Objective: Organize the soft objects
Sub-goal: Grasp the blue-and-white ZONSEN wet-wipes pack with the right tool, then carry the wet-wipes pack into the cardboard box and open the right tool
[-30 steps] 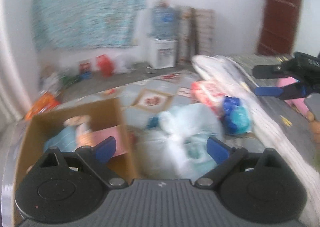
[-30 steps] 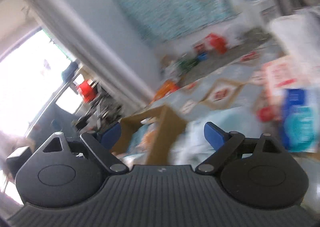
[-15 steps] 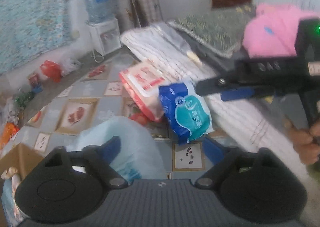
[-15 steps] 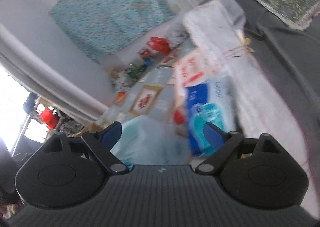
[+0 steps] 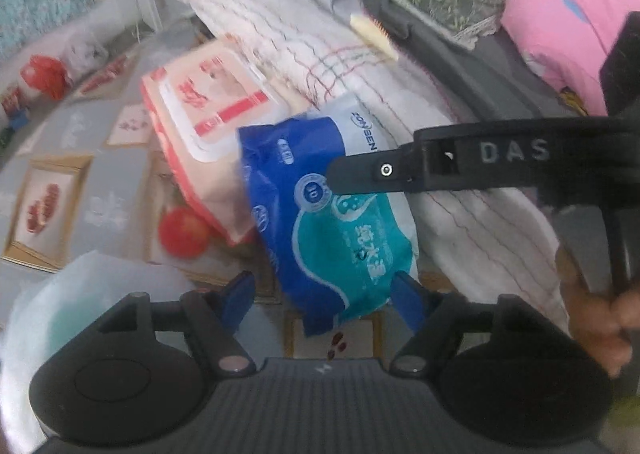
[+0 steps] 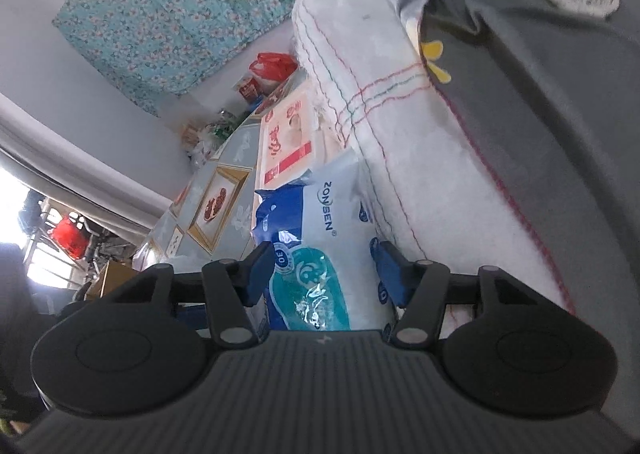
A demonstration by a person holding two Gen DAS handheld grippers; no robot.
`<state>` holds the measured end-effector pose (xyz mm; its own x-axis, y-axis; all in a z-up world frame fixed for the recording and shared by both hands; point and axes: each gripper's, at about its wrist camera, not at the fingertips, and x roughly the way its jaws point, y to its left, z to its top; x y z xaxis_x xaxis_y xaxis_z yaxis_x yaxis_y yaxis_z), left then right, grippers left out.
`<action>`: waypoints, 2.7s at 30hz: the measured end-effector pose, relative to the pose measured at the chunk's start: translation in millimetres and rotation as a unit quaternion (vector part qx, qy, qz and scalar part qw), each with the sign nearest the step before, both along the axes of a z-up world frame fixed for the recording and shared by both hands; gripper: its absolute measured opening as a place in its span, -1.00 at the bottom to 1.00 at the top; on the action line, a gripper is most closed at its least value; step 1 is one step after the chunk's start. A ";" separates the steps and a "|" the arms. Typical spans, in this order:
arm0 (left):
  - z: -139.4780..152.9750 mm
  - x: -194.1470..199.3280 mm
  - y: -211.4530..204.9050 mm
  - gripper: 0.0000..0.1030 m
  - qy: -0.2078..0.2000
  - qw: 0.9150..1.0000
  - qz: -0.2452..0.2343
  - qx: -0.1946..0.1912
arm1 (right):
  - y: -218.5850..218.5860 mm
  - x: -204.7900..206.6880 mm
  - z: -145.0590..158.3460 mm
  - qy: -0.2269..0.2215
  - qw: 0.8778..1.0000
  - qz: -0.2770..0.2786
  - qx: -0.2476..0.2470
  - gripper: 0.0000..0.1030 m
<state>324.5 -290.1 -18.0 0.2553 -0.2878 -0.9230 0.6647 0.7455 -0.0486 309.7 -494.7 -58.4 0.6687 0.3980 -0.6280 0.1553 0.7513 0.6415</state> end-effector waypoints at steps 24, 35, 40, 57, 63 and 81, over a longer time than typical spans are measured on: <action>-4.6 10.7 -22.6 0.53 0.031 0.999 0.040 -0.005 | 4.4 -5.9 4.4 -0.019 0.998 0.022 0.048 0.08; 78.7 -36.4 39.4 0.53 -0.027 0.997 0.058 -0.051 | 47.2 -50.6 88.8 -0.091 0.993 0.052 0.055 0.08; 130.3 -67.2 118.8 0.53 -0.071 0.990 0.092 -0.082 | 110.1 -64.6 139.7 -0.135 0.983 0.110 0.059 0.08; 120.2 -118.0 401.8 0.52 -0.057 0.945 0.307 -0.102 | 417.3 -45.6 156.8 -0.074 0.945 0.315 0.053 0.10; 82.3 -90.5 423.9 0.52 -0.008 0.950 0.295 -0.107 | 442.7 -35.1 124.7 -0.026 0.956 0.292 0.028 0.11; 45.9 -69.1 416.3 0.58 -0.011 0.953 0.292 -0.083 | 377.5 -32.7 127.9 -0.054 0.959 0.267 0.073 0.36</action>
